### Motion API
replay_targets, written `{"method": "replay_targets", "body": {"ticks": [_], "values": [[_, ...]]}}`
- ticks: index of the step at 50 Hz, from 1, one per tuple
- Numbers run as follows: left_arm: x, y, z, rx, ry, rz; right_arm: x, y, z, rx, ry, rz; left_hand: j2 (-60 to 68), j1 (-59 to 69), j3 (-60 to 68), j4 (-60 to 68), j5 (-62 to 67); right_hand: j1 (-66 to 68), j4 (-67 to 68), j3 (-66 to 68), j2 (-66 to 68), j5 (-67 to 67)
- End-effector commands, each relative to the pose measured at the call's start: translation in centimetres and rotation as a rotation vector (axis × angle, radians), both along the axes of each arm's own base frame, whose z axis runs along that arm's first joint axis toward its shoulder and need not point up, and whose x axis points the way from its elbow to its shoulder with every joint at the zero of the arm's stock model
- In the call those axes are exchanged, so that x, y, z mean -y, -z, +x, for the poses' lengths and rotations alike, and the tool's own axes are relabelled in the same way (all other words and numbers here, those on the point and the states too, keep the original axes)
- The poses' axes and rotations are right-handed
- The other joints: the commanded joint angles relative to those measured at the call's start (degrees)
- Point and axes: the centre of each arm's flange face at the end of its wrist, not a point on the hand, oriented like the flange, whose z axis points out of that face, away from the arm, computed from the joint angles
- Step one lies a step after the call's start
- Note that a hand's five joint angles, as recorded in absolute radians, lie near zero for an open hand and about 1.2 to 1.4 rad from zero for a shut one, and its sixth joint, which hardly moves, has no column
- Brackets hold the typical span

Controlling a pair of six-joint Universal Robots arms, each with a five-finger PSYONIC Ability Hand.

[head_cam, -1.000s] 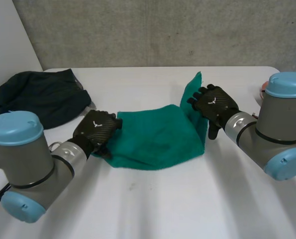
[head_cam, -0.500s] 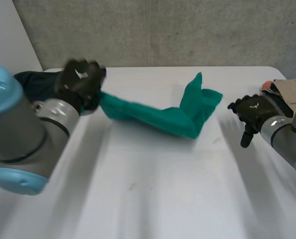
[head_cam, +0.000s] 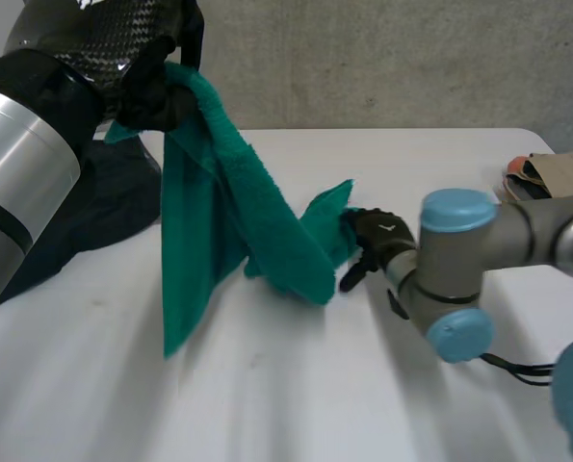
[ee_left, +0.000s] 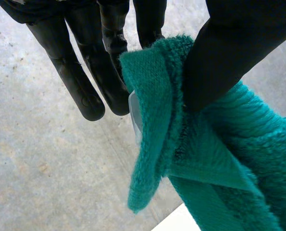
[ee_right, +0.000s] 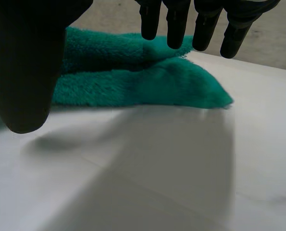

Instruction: Fold the laundry.

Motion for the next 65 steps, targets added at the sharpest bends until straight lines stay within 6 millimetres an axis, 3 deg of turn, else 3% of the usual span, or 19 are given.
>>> {"method": "replay_targets", "body": {"ticks": [1, 2, 4, 7, 10, 16, 20, 24, 31, 33, 37, 41, 47, 49, 50, 51, 54, 61, 65], "values": [[-0.7, -0.9, -0.1, -0.015, 0.003, -0.024, -1.8, 0.9, 3.1, 0.009, -0.078, 0.021, 37.88, 14.35, 11.87, 11.19, 14.04, -3.37, -2.14, -2.04, -2.31, -2.33], [-0.8, -1.0, 0.0, -0.018, 0.003, -0.027, -2.2, 0.9, 3.5, 0.011, -0.091, 0.023, 37.88, 14.35, 11.87, 11.19, 14.04, -2.71, -1.48, -1.38, -1.65, -1.67], [-0.9, -1.5, 0.1, -0.028, 0.001, -0.039, -3.0, 1.0, 4.1, 0.003, -0.112, 0.032, 37.88, 14.35, 11.87, 11.19, 14.04, 16.22, 17.44, 17.54, 17.27, 17.26], [-1.0, -2.0, 0.4, -0.041, -0.016, -0.051, -3.1, 0.2, 3.8, -0.005, -0.088, 0.025, 37.88, 14.35, 11.87, 11.19, 14.04, 66.45, 67.68, 67.78, 67.51, 67.49], [-0.9, -2.2, 0.8, -0.046, -0.034, -0.054, -1.8, -2.3, 2.4, 0.002, 0.0, -0.034, 37.88, 14.35, 11.87, 11.19, 14.04, 66.63, 67.86, 67.96, 67.69, 67.67], [0.9, -1.7, 3.7, -0.045, -0.176, -0.04, 2.4, -13.6, -3.5, -0.06, 0.083, -0.363, 37.88, 14.35, 11.87, 11.19, 14.04, 66.63, 67.86, 67.96, 67.69, 67.67], [3.1, 0.6, 5.8, -0.008, -0.271, 0.017, 2.4, -17.4, -5.7, -0.245, -0.006, -0.461, 37.88, 14.35, 11.87, 11.19, 14.04, 66.63, 67.86, 67.96, 67.69, 67.67], [4.5, 4.4, 7.1, 0.051, -0.3, 0.127, 2.3, -18.9, -6.5, -0.328, -0.028, -0.462, 37.88, 14.35, 11.87, 11.19, 14.04, 66.63, 67.86, 67.96, 67.69, 67.67], [5.8, 14.0, 6.2, 0.179, -0.237, 0.414, 1.8, -15.7, -5.4, -0.571, -0.217, -0.35, 37.88, 14.35, 11.87, 11.19, 14.04, 66.63, 67.86, 67.96, 67.69, 67.67], [6.8, 16.9, 6.0, 0.221, -0.255, 0.494, 1.6, -13.3, -5.1, -0.681, -0.283, -0.287, 37.88, 14.35, 11.87, 11.19, 14.04, 66.63, 67.86, 67.96, 67.69, 67.67], [9.0, 20.3, 5.6, 0.282, -0.306, 0.578, 1.7, -9.8, -4.8, -0.85, -0.369, -0.221, 37.88, 14.35, 11.87, 11.19, 14.04, 66.63, 67.86, 67.96, 67.69, 67.67], [10.8, 21.6, 5.0, 0.312, -0.341, 0.621, 3.9, -8.1, -3.7, -0.894, -0.305, -0.298, 37.88, 14.35, 11.87, 11.19, 14.04, 66.63, 67.86, 67.96, 67.69, 67.67], [13.5, 21.0, 3.8, 0.276, -0.33, 0.593, 7.5, -6.6, -1.7, -0.807, -0.154, -0.516, 37.88, 14.35, 11.87, 11.19, 14.04, 66.63, 67.86, 67.96, 67.69, 67.67], [14.4, 20.7, 3.1, 0.241, -0.308, 0.575, 8.3, -5.6, -1.1, -0.785, -0.124, -0.591, 29.71, 6.19, 3.7, 3.02, 5.87, 66.63, 67.86, 67.96, 67.69, 67.67], [14.7, 20.7, 2.8, 0.23, -0.298, 0.569, 8.5, -5.4, -1.1, -0.782, -0.112, -0.615, 21.83, -1.7, -4.18, -4.86, -2.01, 57.95, 59.18, 59.28, 59.01, 58.99], [15.0, 20.5, 2.4, 0.206, -0.281, 0.563, 8.9, -5.1, -1.0, -0.776, -0.084, -0.665, -0.07, -23.59, -26.08, -26.75, -23.91, -3.37, -2.14, -2.04, -2.31, -2.33], [15.2, 20.0, 2.1, 0.174, -0.26, 0.559, 8.9, -5.5, -1.3, -0.764, -0.063, -0.689, -26.79, -50.31, -52.8, -53.48, -50.63, -3.37, -2.14, -2.04, -2.31, -2.33], [14.4, 19.5, 3.3, 0.17, -0.271, 0.557, 7.6, -8.3, -3.9, -0.621, -0.055, -0.616, -31.41, -54.93, -57.42, -58.09, -55.25, -3.37, -2.14, -2.04, -2.31, -2.33], [13.4, 19.8, 4.9, 0.199, -0.285, 0.537, 6.7, -9.5, -6.3, -0.559, -0.087, -0.503, -24.55, -48.07, -50.56, -51.24, -48.39, -3.37, -2.14, -2.04, -2.31, -2.33]]}}
